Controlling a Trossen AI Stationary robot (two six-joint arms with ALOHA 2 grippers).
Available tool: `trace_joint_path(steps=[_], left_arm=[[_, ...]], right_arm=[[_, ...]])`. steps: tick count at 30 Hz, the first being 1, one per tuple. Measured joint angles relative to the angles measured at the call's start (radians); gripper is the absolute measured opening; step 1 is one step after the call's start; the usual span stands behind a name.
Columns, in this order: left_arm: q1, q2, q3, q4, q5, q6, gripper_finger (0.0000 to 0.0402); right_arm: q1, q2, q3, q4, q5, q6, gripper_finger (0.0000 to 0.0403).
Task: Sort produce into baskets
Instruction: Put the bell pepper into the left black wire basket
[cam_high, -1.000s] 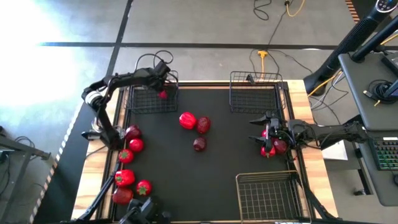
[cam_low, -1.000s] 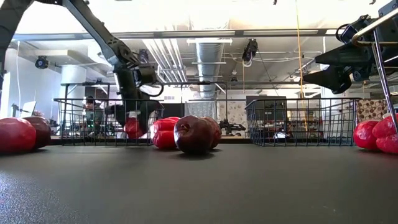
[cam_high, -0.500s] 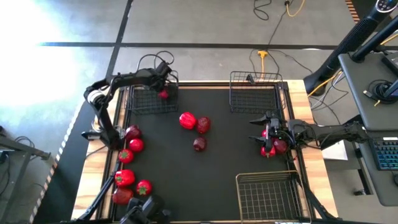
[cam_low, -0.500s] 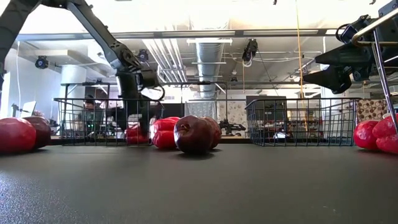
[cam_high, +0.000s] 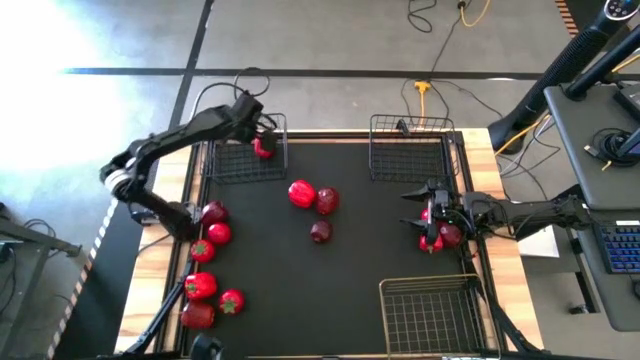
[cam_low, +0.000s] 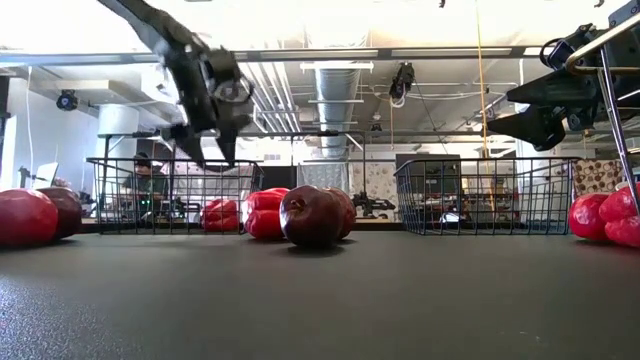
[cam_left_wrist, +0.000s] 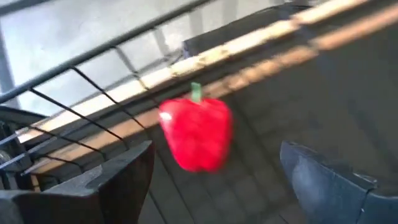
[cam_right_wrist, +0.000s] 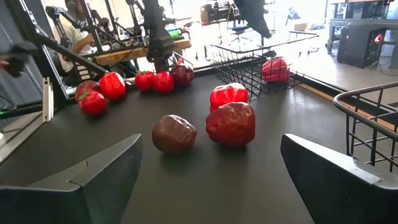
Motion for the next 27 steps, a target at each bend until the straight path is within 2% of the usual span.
trace_joint_path(steps=[4,8,13,18,21,24,27], left_arm=[[-0.128,-0.141,0.0,-0.044,0.009,-0.002,0.0331],[-0.308,-0.271,0.0,-0.046,0.01,-0.017,0.0331],[-0.604,-0.371,0.0,-0.11,0.015,-0.045,0.0331],[-0.923,-0.395,-0.002,-0.186,-0.006,-0.131,0.0331],[-1.08,-0.379,-0.005,-0.228,-0.004,-0.263,0.0331],[-1.205,-0.353,-0.005,-0.331,0.075,-0.493,0.0331],[-1.306,-0.323,-0.005,-0.473,0.093,-0.746,0.0331]], right_arm=[[0.0,0.0,0.0,0.0,0.0,0.0,0.0373],[0.0,0.0,0.0,0.0,0.0,0.0,0.0373],[0.0,0.0,0.0,0.0,0.0,0.0,0.0373],[0.0,0.0,0.0,0.0,0.0,0.0,0.0373],[0.0,0.0,0.0,0.0,0.0,0.0,0.0373],[0.0,0.0,0.0,0.0,0.0,0.0,0.0373],[0.0,0.0,0.0,0.0,0.0,0.0,0.0373]])
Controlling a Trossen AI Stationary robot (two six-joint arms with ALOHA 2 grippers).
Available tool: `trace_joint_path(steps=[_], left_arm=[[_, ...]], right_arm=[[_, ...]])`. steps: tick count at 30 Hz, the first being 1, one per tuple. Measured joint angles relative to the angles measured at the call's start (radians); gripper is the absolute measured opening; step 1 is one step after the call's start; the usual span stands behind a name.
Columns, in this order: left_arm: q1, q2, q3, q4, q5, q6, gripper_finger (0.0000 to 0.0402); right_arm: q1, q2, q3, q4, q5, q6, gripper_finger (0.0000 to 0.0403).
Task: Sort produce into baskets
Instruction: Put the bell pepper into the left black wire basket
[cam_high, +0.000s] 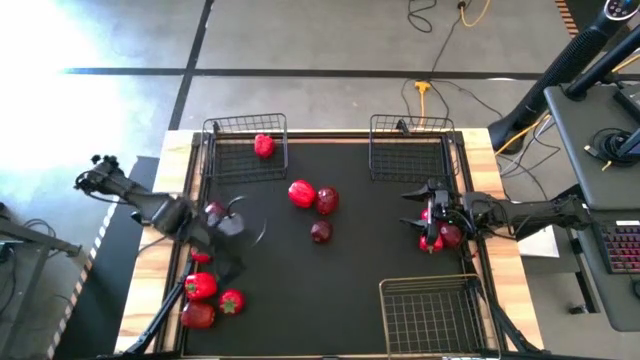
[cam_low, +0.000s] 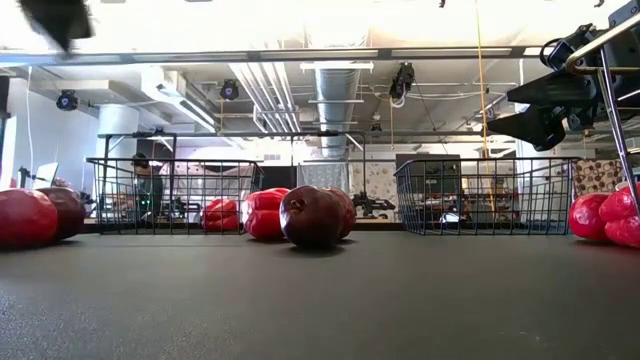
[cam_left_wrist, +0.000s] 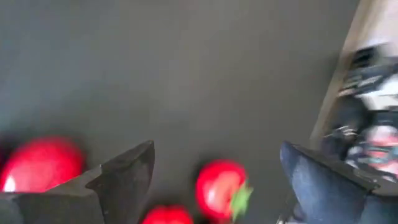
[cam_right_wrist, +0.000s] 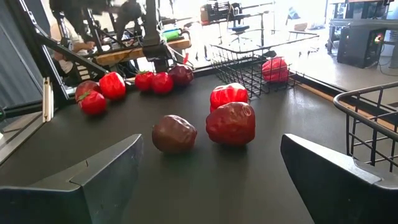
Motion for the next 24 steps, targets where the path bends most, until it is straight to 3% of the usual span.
trace_joint_path(steps=[4,9,13,18,21,24], left_arm=[[-0.047,0.044,0.0,-0.202,0.0,-0.191,0.0331],[-0.046,0.097,-0.001,-0.397,0.045,-0.218,0.0331],[-0.039,0.131,-0.001,-0.408,0.04,-0.205,0.0331],[0.038,0.215,0.019,-0.401,-0.063,0.049,0.0331],[0.082,0.275,0.038,-0.421,-0.137,0.108,0.0331],[0.122,0.34,0.068,-0.419,-0.146,0.178,0.0331]], right_arm=[[0.0,0.0,0.0,0.0,0.0,0.0,0.0373],[0.0,0.0,0.0,0.0,0.0,0.0,0.0373],[0.0,0.0,0.0,0.0,0.0,0.0,0.0373],[0.0,0.0,0.0,0.0,0.0,0.0,0.0373],[0.0,0.0,0.0,0.0,0.0,0.0,0.0373],[0.0,0.0,0.0,0.0,0.0,0.0,0.0373]])
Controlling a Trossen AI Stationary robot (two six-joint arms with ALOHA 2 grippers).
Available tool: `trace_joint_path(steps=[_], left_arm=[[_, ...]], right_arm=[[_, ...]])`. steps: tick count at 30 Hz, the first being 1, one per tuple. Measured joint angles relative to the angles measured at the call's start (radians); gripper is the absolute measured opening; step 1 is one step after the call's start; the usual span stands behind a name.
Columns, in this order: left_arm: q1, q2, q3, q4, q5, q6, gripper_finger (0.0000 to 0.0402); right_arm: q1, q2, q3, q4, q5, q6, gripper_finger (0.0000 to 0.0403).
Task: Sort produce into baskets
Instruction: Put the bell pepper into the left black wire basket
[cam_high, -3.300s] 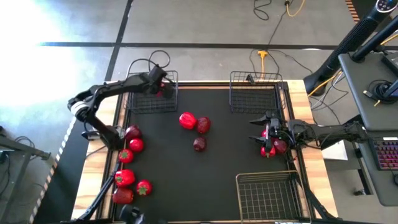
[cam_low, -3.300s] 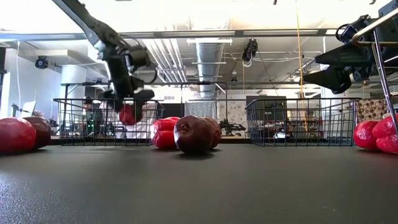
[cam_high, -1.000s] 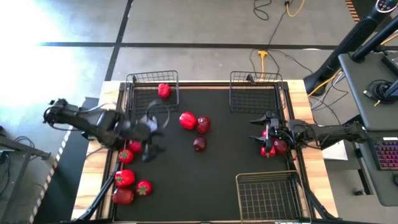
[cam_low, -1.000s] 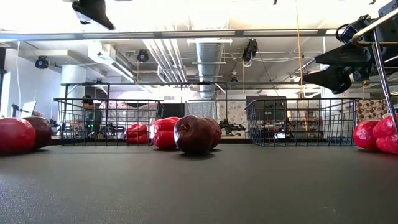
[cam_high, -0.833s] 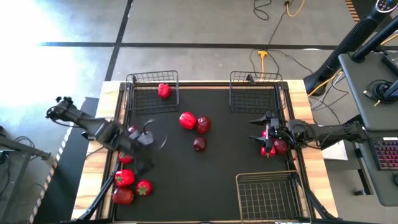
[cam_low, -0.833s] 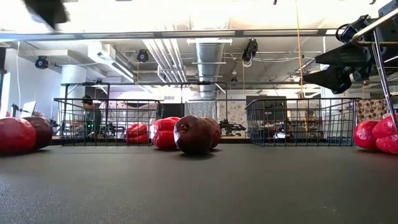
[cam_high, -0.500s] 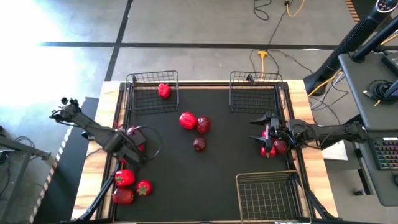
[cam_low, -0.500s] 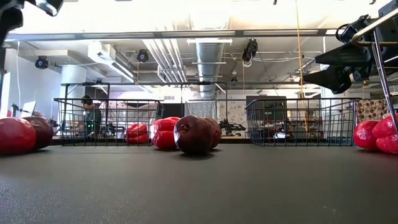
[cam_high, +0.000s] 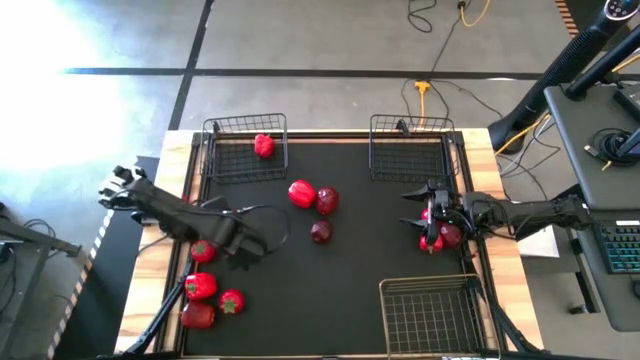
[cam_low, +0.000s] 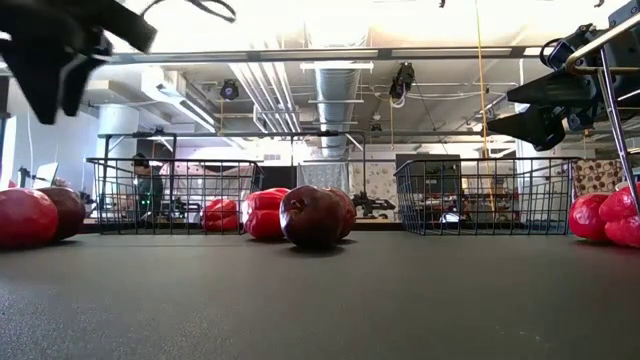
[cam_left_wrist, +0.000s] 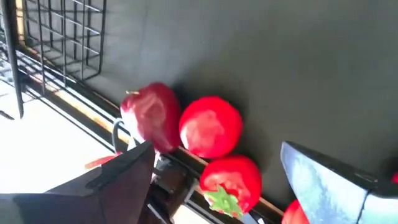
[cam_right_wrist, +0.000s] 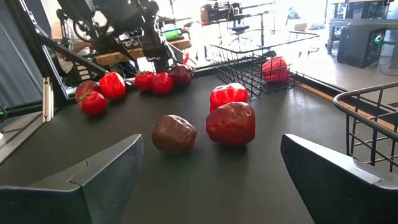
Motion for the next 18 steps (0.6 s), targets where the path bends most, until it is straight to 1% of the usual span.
trace_joint_path(steps=[2,7,12,18], left_arm=[[0.019,0.04,0.032,0.0,-0.001,0.026,0.0331],[0.025,0.117,0.113,0.002,0.027,0.067,0.0326],[0.02,0.138,0.156,0.001,0.14,0.048,0.0313],[-0.048,0.093,0.123,0.002,0.273,-0.052,0.0301]], right_arm=[[0.0,0.0,0.0,0.0,0.0,0.0,0.0373],[0.0,0.0,0.0,0.0,0.0,0.0,0.0373],[0.0,0.0,0.0,0.0,0.0,0.0,0.0373],[0.0,0.0,0.0,0.0,0.0,0.0,0.0373]])
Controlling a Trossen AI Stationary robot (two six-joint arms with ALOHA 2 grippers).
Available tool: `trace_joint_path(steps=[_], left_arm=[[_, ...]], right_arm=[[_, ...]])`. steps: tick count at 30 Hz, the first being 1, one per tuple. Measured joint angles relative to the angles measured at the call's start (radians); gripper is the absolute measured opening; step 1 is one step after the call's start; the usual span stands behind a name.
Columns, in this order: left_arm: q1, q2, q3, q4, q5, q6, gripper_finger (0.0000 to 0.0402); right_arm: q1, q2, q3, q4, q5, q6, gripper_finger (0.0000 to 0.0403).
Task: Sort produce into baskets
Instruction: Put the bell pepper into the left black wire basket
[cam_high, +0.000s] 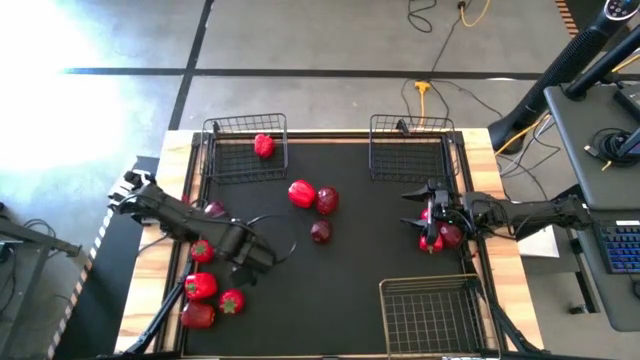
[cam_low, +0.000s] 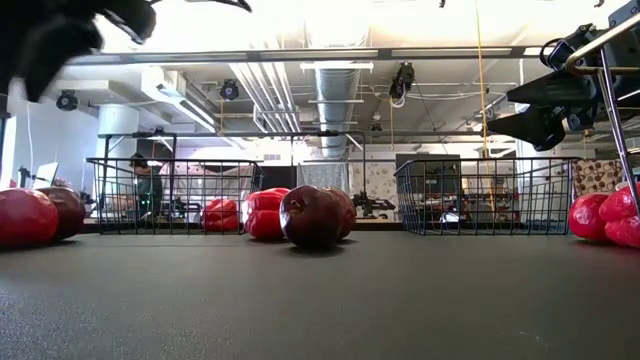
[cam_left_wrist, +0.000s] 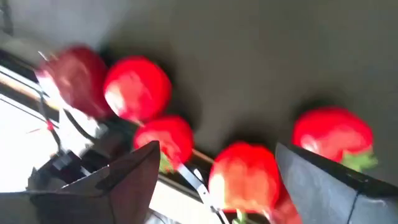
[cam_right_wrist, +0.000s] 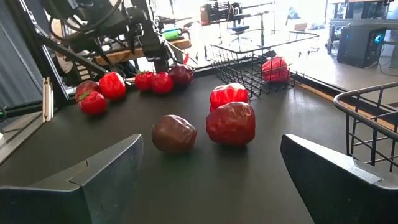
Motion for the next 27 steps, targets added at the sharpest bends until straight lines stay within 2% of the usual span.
trace_joint_path(steps=[11,19,27], left_arm=[[-0.21,-0.107,-0.084,0.0,0.2,-0.297,0.0299],[-0.32,-0.12,-0.088,0.016,0.225,-0.435,0.0299],[-0.327,-0.093,-0.089,0.035,0.219,-0.409,0.0299]], right_arm=[[0.0,0.0,0.0,0.0,0.0,0.0,0.0373],[0.0,0.0,0.0,0.0,0.0,0.0,0.0373],[0.0,0.0,0.0,0.0,0.0,0.0,0.0373]])
